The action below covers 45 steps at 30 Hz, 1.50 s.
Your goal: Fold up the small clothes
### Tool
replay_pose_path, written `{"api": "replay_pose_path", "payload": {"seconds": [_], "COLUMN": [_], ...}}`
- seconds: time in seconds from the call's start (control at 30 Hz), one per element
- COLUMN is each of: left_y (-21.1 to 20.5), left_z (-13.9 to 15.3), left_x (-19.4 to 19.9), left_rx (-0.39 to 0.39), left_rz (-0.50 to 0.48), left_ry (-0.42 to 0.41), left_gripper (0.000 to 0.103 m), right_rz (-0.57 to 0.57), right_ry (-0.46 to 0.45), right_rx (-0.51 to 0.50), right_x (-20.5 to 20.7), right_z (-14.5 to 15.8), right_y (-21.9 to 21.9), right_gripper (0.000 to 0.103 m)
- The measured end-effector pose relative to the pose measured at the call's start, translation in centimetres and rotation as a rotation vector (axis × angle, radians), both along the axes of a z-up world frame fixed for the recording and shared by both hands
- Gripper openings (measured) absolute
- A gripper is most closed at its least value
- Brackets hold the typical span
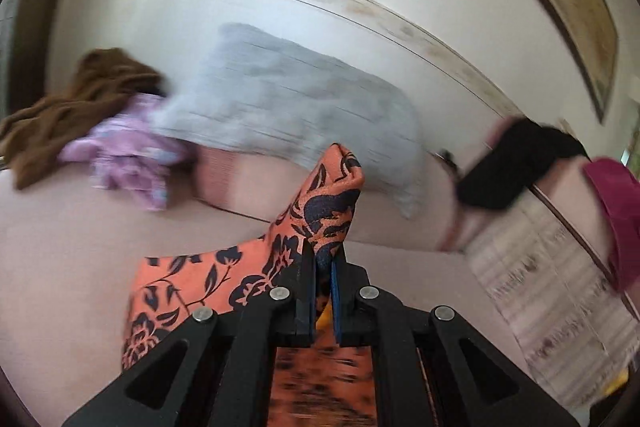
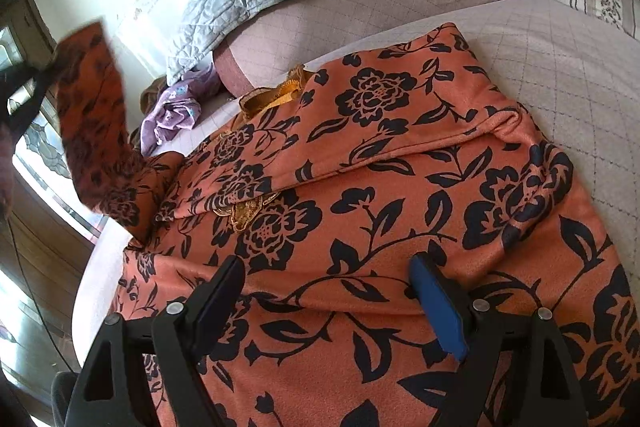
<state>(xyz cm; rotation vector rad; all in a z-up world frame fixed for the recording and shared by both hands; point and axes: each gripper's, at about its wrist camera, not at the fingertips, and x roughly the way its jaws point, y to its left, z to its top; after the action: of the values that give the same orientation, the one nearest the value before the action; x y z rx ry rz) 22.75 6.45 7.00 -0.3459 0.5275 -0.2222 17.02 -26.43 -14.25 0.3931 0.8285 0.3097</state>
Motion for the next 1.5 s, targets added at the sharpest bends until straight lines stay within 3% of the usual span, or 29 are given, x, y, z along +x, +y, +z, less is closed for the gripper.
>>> {"api": "replay_pose_path", "payload": {"seconds": [0.17, 0.23, 0.27, 0.33, 0.37, 0.43, 0.5, 0.63, 0.77, 0.87, 0.97, 1.13, 1.2, 1.4, 1.43, 1.5], "left_y": [-8.9, -11.9, -12.9, -14.4, -14.9, -14.5, -11.8, -4.8, 4.4, 11.1, 15.2, 16.8, 16.8, 15.5, 15.3, 14.9], "left_z": [-2.4, -5.0, -6.4, -10.0, -12.3, -14.7, -14.9, -13.0, -12.8, -14.8, -17.2, -19.3, -19.2, -19.0, -19.1, -19.6], "left_x": [1.5, 2.2, 2.9, 4.8, 5.6, 5.8, 4.6, 1.5, -1.3, -1.9, -1.5, -0.1, 0.3, 2.6, 3.1, 4.0], "left_rx": [0.009, 0.04, 0.054, 0.07, 0.082, 0.08, 0.055, 0.071, 0.061, -0.039, -0.132, -0.153, -0.147, -0.138, -0.132, -0.121], "left_rz": [-0.163, -0.193, -0.206, -0.249, -0.281, -0.287, -0.261, -0.176, 0.024, 0.162, 0.235, 0.235, 0.222, 0.15, 0.141, 0.122], "left_ry": [0.046, 0.096, 0.13, 0.258, 0.358, 0.46, 0.459, 0.373, 0.309, 0.371, 0.426, 0.466, 0.458, 0.441, 0.443, 0.464], "left_gripper": [0.006, 0.007, 0.011, 0.037, 0.056, 0.056, 0.056, 0.064, 0.071, 0.071, 0.071, 0.071, 0.071, 0.071, 0.071, 0.071], "right_rz": [-0.002, -0.002, -0.002, -0.003, -0.004, -0.003, -0.003, -0.003, -0.04, -0.116, -0.186, -0.262, -0.293, -0.376, -0.386, -0.349], "right_ry": [-0.006, -0.009, -0.01, -0.012, -0.014, -0.017, -0.019, -0.01, 0.039, 0.062, 0.118, 0.25, 0.307, 0.263, 0.256, 0.273], "right_rx": [0.034, 0.044, 0.05, 0.061, 0.068, 0.081, 0.097, 0.111, 0.194, 0.293, 0.4, 0.409, 0.359, 0.232, 0.168, 0.103], "right_x": [-0.1, -0.1, -0.1, -0.1, -0.2, -0.3, -0.3, -0.5, -0.9, 0.7, 3.9, 8.4, 9.3, 9.3, 9.4, 10.5], "right_z": [-0.1, -0.1, -0.1, -0.1, -0.1, -0.1, -0.1, 0.0, 1.3, 2.9, 3.5, 1.9, 1.1, 3.3, 3.7, 3.3], "right_y": [-0.4, -0.6, -0.7, -0.8, -0.9, -1.0, -1.2, -1.3, -2.6, -5.2, -7.4, -7.8, -7.3, -6.6, -6.3, -5.8], "right_gripper": [0.087, 0.087, 0.087, 0.087, 0.087, 0.087, 0.087, 0.087, 0.086, 0.086, 0.086, 0.075, 0.069, 0.069, 0.07, 0.069]}}
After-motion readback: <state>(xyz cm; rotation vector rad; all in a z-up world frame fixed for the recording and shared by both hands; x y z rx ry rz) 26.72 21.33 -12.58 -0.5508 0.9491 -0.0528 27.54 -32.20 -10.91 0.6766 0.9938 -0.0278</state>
